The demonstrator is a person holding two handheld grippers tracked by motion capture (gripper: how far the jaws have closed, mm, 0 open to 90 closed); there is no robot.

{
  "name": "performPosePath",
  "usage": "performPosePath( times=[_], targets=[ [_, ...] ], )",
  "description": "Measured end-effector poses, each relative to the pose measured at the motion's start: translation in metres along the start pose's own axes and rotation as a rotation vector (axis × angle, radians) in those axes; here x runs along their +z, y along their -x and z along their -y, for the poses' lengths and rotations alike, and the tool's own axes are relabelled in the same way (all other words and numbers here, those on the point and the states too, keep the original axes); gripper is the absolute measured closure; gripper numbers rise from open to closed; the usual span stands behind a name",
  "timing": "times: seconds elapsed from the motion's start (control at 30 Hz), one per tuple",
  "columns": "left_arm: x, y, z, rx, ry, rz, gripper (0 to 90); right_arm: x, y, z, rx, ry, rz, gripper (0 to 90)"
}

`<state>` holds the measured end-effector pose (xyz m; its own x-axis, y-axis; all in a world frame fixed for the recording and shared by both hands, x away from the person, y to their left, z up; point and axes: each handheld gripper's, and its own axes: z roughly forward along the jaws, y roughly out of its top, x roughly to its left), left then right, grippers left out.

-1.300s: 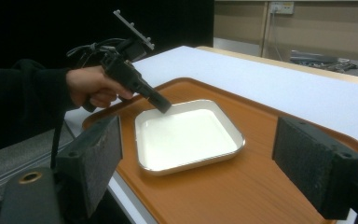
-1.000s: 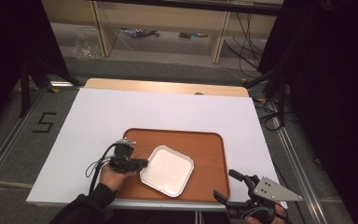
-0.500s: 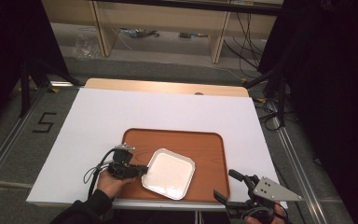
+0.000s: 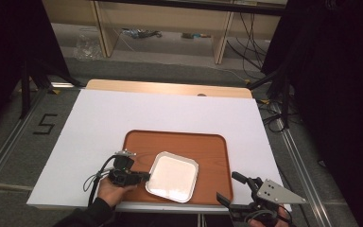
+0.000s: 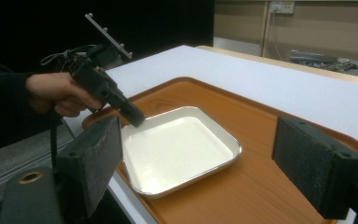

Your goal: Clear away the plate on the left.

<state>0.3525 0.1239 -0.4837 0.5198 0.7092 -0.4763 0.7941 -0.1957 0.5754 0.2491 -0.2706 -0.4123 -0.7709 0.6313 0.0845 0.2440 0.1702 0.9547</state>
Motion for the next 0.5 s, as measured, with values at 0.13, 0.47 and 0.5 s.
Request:
performPosePath(
  times=[0.13,0.47,0.5],
  targets=[
    [-0.001,0.003,0.003,-0.006,-0.001,0.004,81.8,0.000,0.000,0.000,-0.001,-0.002,0.000,17.4],
    [-0.002,0.012,0.010,-0.017,-0.014,0.038,81.9,0.000,0.000,0.000,0.002,0.000,0.002,17.4],
    [-0.002,0.013,0.010,-0.014,-0.017,0.035,81.9,0.001,0.000,0.000,0.002,0.000,0.002,17.4]
  ],
)
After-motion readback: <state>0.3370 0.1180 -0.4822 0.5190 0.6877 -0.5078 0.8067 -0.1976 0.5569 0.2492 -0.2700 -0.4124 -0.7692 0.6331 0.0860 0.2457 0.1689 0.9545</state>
